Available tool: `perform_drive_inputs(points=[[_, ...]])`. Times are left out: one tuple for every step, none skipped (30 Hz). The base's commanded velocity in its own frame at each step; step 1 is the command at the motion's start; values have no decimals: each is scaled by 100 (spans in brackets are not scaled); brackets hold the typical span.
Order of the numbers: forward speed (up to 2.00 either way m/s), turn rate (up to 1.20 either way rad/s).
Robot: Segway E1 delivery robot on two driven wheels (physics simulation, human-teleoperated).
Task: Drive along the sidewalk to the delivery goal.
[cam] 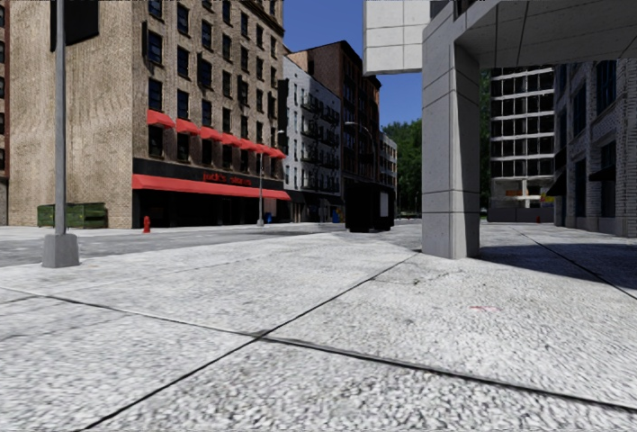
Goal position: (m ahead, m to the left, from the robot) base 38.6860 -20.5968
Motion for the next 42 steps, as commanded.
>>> perform_drive_inputs(points=[[200, -43], [200, -43], [200, -32], [200, -18], [200, -3], [200, -3], [200, 0], [200, 0], [200, 0], [200, 0], [200, 0], [200, 0], [200, 0], [200, 0], [200, 0], [200, 0], [200, 0], [200, 0], [200, 0], [200, 0], [200, 0], [200, 0], [200, 0], [200, 0], [200, 0], [200, 0], [200, 0], [200, 0], [200, 0], [200, 0], [200, 0], [200, 0], [200, 0], [200, 0], [200, 0], [200, 0], [200, 0], [200, -1], [200, -1], [200, -6], [200, -12], [200, -17]])
